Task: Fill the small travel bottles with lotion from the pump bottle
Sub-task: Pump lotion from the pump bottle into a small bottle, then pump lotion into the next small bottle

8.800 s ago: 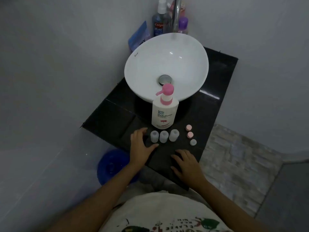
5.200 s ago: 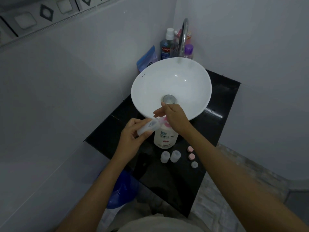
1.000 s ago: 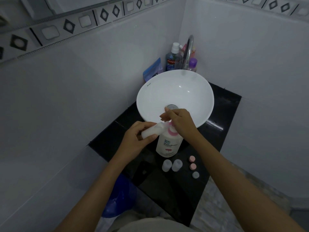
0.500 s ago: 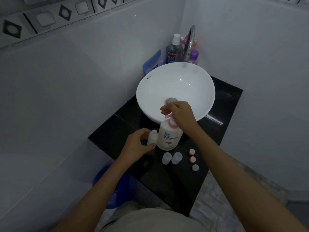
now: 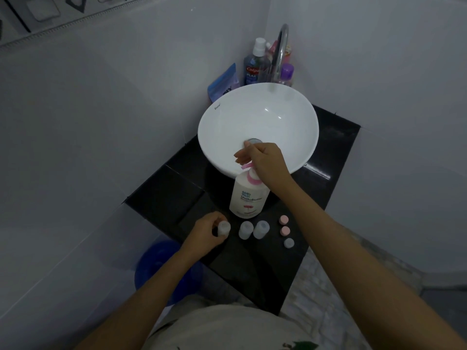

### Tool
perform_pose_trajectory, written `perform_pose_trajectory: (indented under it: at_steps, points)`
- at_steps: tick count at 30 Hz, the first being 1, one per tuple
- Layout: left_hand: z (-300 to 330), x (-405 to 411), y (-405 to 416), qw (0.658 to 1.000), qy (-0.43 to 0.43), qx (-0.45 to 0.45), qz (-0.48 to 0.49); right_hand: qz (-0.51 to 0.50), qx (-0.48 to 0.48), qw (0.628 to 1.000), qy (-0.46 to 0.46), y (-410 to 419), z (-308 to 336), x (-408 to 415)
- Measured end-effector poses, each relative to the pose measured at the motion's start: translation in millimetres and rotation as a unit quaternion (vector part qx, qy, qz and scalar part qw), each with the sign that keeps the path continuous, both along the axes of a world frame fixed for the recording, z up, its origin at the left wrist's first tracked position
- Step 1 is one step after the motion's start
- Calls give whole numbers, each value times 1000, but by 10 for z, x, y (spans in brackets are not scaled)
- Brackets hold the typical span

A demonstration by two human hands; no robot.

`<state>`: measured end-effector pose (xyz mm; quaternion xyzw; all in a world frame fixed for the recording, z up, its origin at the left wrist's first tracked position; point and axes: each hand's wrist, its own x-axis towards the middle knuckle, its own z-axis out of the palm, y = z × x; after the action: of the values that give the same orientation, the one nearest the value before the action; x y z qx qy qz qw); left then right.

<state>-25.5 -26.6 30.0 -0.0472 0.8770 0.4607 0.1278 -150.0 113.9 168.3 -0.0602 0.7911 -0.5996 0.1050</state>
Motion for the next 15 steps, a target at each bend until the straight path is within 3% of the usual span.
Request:
perform_pose_trajectory:
  at_steps: [15]
  points:
    - [-46, -75, 29, 1000, 4, 5, 3, 4, -5, 1000, -6, 9, 9, -7]
